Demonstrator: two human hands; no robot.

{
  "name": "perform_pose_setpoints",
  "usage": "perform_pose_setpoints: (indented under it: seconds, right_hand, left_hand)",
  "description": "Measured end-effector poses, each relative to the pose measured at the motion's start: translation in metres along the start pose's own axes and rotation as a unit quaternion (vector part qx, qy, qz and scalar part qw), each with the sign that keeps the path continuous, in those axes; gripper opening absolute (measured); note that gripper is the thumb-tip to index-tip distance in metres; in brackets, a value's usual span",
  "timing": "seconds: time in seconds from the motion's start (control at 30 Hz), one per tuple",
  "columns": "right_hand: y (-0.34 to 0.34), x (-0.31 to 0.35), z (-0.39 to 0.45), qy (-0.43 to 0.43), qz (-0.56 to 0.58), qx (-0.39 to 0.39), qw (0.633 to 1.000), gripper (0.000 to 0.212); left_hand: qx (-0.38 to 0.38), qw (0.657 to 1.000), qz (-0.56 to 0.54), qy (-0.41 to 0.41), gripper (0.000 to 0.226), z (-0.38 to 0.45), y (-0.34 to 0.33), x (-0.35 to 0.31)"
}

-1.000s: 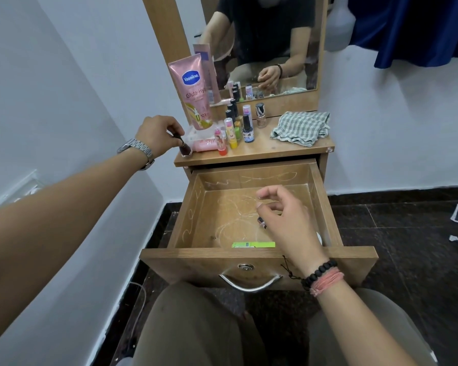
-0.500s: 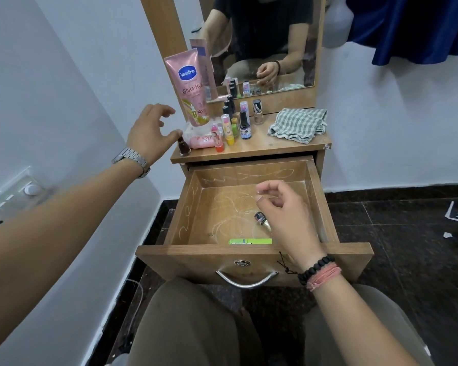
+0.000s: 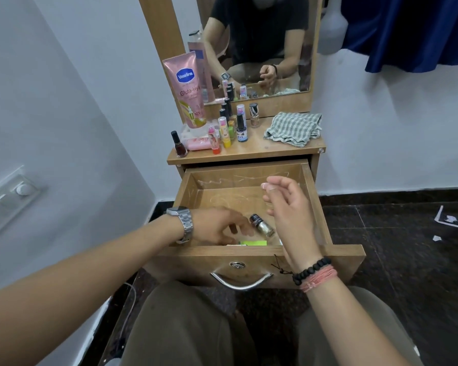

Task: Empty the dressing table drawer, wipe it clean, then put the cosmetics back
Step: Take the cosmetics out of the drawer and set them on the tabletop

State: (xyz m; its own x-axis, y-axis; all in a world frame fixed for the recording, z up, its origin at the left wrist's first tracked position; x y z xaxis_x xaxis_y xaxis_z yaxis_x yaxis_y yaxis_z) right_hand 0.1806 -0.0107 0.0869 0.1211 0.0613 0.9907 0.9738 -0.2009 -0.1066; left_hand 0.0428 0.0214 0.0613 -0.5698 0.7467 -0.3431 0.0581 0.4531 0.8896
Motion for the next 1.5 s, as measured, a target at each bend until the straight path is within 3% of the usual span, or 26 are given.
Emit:
perform_pose_setpoints:
  seconds: [0.23, 0.4, 0.57, 0.87, 1.07, 1.27, 1.37, 1.5]
  right_hand:
    - [-0.002, -0.001, 0.0, 0.006, -0.017, 0.013, 1.0, 0.009]
    - [-0.003, -0.001, 0.0, 0.006, -0.015, 0.014, 1.0, 0.01]
    - [-0.002, 0.001, -0.001, 0.007, -0.019, 0.015, 1.0, 0.011]
    - [-0.002, 0.001, 0.0, 0.014, -0.022, 0.013, 1.0, 0.013]
    - [-0.002, 0.003, -0.002, 0.018, -0.022, 0.019, 0.999, 0.021]
    - [-0.01, -0.003, 0.002, -0.023, -0.062, 0.064, 0.996, 0.038]
    - [-0.011, -0.003, 0.001, -0.043, -0.018, 0.082, 0.996, 0.031]
    - [-0.002, -0.001, 0.003, -0.017, 0.013, 0.044, 0.999, 0.023]
  left_hand:
    - [0.019, 1.0, -0.013, 0.001, 0.039, 0.005, -0.009, -0.003]
    - [-0.045, 0.996, 0.069, 0.035, 0.044, 0.003, 0.005, 0.001]
    - [-0.004, 0.991, 0.121, 0.052, 0.054, 0.01, -0.006, 0.0]
    - [-0.028, 0.985, 0.155, 0.074, 0.048, 0.01, 0.006, 0.009]
    - [-0.194, 0.976, 0.014, 0.098, 0.044, -0.012, 0.032, 0.024]
    - [-0.349, 0.919, -0.18, 0.047, 0.044, -0.021, 0.055, 0.0]
    - [-0.383, 0.908, -0.171, 0.02, 0.042, -0.014, 0.054, -0.023]
    - [-0.45, 0.876, -0.172, 0.029, 0.044, -0.007, 0.045, -0.038]
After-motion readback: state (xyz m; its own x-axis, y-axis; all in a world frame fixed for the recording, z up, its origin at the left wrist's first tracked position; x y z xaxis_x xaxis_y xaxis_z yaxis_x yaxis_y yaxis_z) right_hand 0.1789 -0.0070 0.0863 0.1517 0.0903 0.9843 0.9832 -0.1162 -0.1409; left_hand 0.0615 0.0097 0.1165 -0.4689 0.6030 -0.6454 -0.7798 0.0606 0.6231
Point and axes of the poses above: each hand's wrist, its own z-axis towards the middle knuckle, its own y-axis out of the back of the hand, x = y × z, the point moved 7 cm from there along z, towards the middle knuckle, and after that the axes turned 11 degrees about -y, right-handed, at the moved point
